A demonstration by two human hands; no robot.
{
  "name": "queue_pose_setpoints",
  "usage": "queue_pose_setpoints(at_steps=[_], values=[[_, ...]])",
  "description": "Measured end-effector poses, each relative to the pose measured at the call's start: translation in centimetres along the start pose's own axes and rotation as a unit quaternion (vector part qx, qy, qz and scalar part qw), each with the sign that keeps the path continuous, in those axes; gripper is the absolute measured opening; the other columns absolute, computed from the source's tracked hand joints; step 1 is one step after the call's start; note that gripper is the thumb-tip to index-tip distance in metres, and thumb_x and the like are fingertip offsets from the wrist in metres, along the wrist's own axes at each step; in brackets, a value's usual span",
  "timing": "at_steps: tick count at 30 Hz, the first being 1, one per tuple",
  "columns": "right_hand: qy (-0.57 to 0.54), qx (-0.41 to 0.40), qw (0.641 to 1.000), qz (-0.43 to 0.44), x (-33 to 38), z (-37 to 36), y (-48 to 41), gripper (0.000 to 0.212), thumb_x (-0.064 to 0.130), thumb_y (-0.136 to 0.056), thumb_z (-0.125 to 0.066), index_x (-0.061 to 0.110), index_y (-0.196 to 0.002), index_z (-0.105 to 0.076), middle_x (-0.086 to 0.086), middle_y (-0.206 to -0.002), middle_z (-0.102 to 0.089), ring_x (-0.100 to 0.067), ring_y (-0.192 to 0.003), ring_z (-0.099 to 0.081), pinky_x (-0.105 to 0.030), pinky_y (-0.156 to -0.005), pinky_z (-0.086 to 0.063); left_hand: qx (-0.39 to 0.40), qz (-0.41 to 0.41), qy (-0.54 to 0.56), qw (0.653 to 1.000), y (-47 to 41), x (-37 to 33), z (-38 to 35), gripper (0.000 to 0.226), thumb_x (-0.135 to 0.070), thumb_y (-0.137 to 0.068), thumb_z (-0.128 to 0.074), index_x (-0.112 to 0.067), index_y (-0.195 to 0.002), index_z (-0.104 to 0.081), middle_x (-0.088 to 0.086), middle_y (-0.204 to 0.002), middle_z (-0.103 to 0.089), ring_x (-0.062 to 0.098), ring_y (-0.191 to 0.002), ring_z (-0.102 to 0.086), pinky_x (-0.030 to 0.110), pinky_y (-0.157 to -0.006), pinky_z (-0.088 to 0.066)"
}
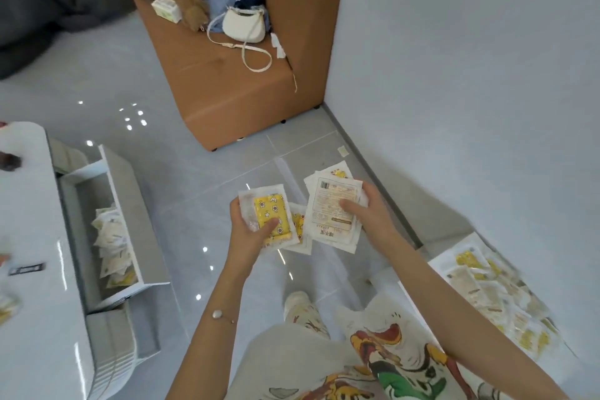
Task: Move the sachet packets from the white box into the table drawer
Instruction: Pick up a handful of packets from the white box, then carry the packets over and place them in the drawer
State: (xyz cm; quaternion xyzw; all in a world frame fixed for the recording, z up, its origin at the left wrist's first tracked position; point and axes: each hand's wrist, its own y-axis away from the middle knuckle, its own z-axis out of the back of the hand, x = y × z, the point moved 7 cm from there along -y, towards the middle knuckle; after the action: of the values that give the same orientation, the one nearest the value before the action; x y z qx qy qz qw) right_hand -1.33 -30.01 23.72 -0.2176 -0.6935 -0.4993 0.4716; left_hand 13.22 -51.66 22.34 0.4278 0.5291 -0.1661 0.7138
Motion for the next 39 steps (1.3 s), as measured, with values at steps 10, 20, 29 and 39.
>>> queue_pose_setpoints(at_steps=[10,20,29,39], values=[[0.049,0.110,0.993,-0.007,4.9,-16.6,-6.7,0.041,0.002,-0.086,-0.066,0.016,-0.122,-0.051,-0.011,-0.118,-0.065,-0.031,-0.105,-0.066,-0.052,-0.087,-0.055,-0.141,0.002,0.066,0.988,-3.9,-1.0,12.9,0.069,-0.012,-0.078,-0.078,-0.041,-0.123,-0.035,-0.014,-0.109,-0.060,0.001,-0.087,-0.068,0.018,-0.058,-0.055],[0.116,0.246,0.962,-0.007,9.1,-30.1,-14.9,0.043,0.001,-0.086,-0.066,0.016,-0.124,-0.052,-0.012,-0.121,-0.064,-0.028,-0.106,-0.065,-0.044,-0.085,-0.056,-0.273,-0.007,0.147,0.951,-8.4,-2.4,20.8,0.067,-0.010,-0.077,-0.079,-0.037,-0.122,-0.038,-0.012,-0.107,-0.062,0.003,-0.087,-0.069,0.021,-0.059,-0.056],[0.177,0.363,0.915,-0.009,11.2,-42.0,-19.6,0.037,0.002,-0.085,-0.067,0.021,-0.115,-0.056,-0.004,-0.112,-0.068,-0.025,-0.104,-0.066,-0.045,-0.087,-0.056,-0.402,0.005,0.246,0.882,-9.6,-2.2,26.3,0.066,-0.008,-0.077,-0.078,-0.045,-0.117,-0.040,-0.007,-0.110,-0.063,0.012,-0.090,-0.070,0.029,-0.064,-0.059],[0.257,0.464,0.847,-0.017,7.7,-56.9,-20.3,0.032,0.009,-0.085,-0.068,0.028,-0.108,-0.057,0.000,-0.110,-0.070,-0.019,-0.102,-0.068,-0.048,-0.091,-0.054,-0.512,0.010,0.289,0.809,-8.1,0.6,35.8,0.066,-0.013,-0.078,-0.079,-0.035,-0.125,-0.040,-0.003,-0.117,-0.061,0.016,-0.100,-0.068,0.038,-0.076,-0.060]])
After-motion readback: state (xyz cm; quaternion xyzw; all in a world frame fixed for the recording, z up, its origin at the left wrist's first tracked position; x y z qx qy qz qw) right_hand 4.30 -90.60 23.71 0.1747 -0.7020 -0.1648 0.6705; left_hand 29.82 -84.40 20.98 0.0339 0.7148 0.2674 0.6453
